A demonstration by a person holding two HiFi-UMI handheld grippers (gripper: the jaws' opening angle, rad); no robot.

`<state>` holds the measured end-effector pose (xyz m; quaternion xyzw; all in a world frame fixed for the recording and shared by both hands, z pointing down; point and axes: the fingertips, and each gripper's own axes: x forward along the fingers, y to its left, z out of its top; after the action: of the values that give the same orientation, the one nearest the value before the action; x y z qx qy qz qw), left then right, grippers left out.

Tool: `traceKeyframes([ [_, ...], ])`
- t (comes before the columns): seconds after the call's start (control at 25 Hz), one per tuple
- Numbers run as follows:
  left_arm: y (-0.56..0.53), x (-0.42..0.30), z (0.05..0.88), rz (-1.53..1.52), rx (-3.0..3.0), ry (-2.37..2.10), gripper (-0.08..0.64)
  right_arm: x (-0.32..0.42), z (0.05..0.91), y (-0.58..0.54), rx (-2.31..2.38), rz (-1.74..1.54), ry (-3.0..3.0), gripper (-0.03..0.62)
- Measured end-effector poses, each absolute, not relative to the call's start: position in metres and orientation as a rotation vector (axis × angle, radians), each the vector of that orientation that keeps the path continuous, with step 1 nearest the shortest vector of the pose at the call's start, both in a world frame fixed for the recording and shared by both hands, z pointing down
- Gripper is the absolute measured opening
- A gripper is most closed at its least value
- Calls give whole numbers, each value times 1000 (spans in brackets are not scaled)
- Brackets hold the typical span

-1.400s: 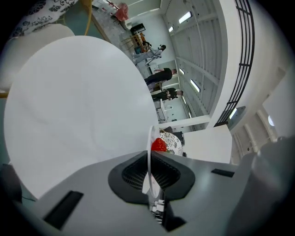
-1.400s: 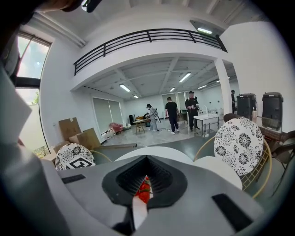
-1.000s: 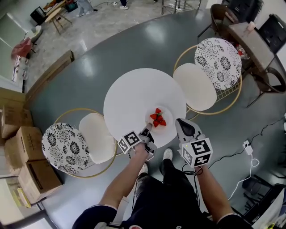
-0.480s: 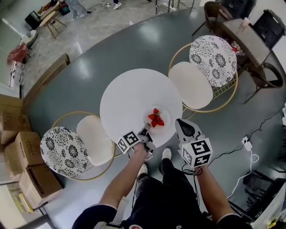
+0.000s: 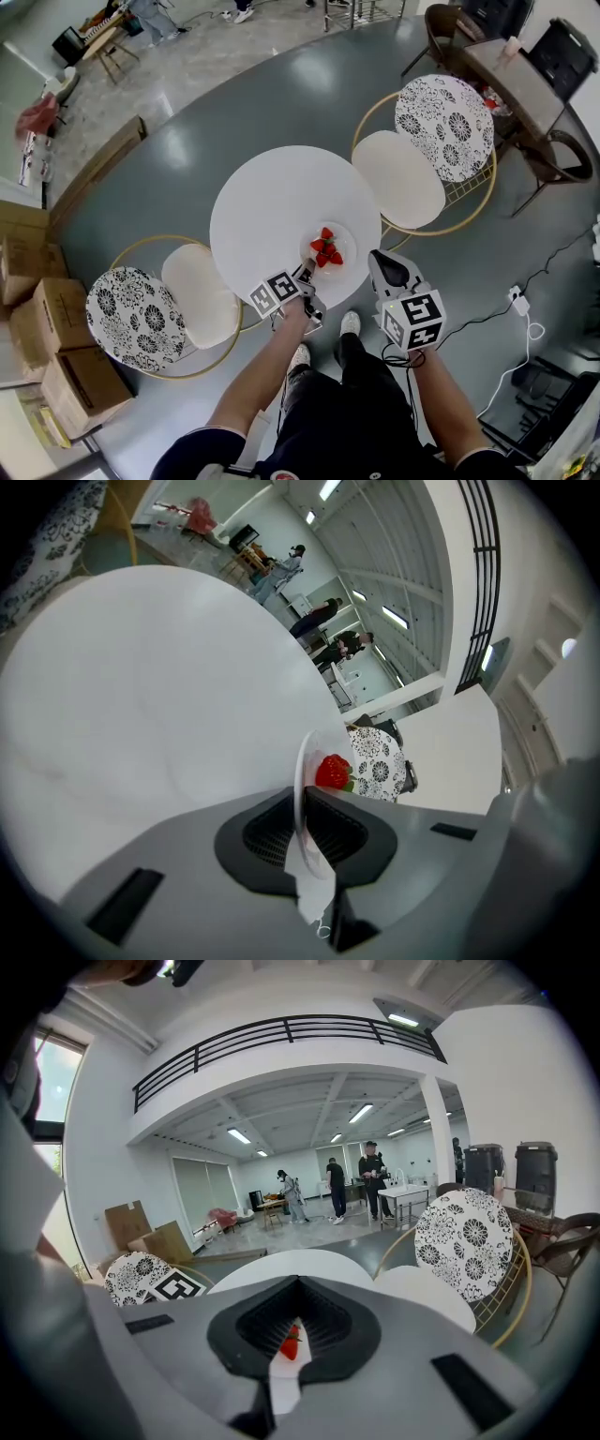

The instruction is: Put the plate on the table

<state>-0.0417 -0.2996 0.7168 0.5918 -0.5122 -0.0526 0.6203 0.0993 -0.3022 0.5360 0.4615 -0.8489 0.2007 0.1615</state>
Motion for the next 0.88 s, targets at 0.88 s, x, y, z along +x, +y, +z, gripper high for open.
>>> traceKeyframes([
  [0.88,-292,-51,728,418,1525,-1388,89,105,533,-294,1324,583,-2429,5],
])
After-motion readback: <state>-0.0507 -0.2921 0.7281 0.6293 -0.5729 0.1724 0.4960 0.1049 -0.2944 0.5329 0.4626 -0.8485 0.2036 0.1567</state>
